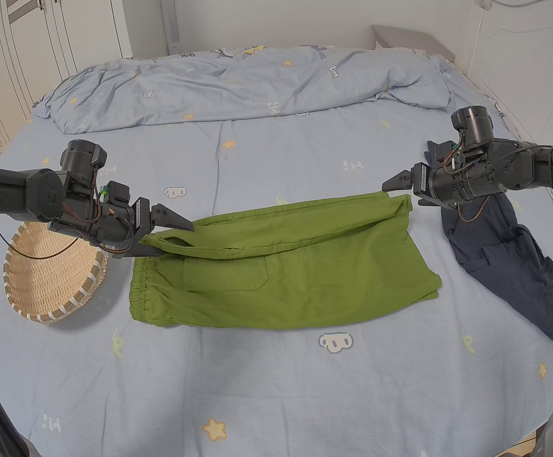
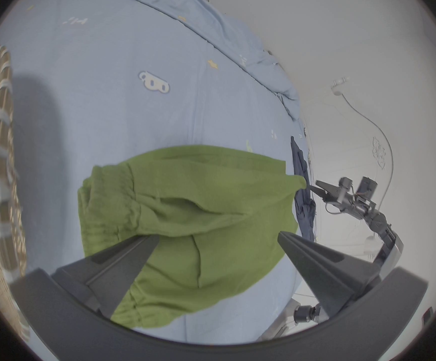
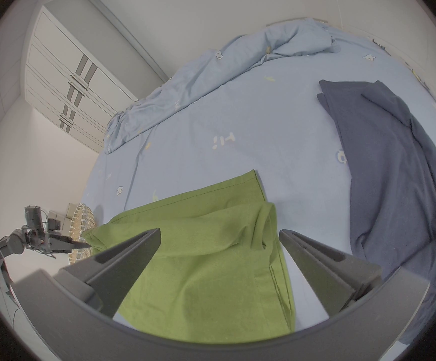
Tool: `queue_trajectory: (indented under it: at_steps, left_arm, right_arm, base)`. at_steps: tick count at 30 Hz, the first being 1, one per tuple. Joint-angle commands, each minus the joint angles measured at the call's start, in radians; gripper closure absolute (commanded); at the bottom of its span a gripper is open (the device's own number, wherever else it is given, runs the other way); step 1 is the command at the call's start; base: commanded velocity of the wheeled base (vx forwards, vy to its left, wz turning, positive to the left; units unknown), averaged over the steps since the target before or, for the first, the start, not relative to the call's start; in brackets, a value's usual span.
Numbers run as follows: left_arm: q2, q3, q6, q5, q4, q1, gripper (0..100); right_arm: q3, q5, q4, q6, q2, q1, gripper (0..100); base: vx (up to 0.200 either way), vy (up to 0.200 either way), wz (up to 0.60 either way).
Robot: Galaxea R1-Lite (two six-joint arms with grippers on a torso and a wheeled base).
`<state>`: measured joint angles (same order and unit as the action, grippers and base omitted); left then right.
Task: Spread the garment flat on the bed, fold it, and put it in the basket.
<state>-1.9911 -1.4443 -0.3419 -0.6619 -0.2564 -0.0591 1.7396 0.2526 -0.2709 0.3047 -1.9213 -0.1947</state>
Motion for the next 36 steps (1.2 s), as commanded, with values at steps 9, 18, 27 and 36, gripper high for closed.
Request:
queue_trajectory:
  at_steps: [9,18,27,36]
  left_arm:
    - [-0.229,-0.352,-0.178,0.021,0.005,0.090,0]
    - [-0.239,-0.354,-0.177,0.021,0.002,0.085,0]
    - [-0.017,-0.220,-0.166,0.015,-0.009,0.073,0]
    - [0.144,0.081,-0.074,0.022,0.005,0.073,0]
  right_arm:
    - [-0.103,0.002,-0.027,0.001,0.150,-0.023,0]
    - [-0.166,0.013,-0.024,0.002,0.151,-0.057,0]
    - [-0.236,0.128,-0.022,0.048,0.145,-0.129,0]
    - [-0.353,0.169,0.105,0.057,0.034,-0.103,0]
  base:
    - [0.000,0.000,0.00]
    - [0.000,0.000,0.00]
    - [0.000,0.000,0.00]
    - [0.000,0.000,0.00]
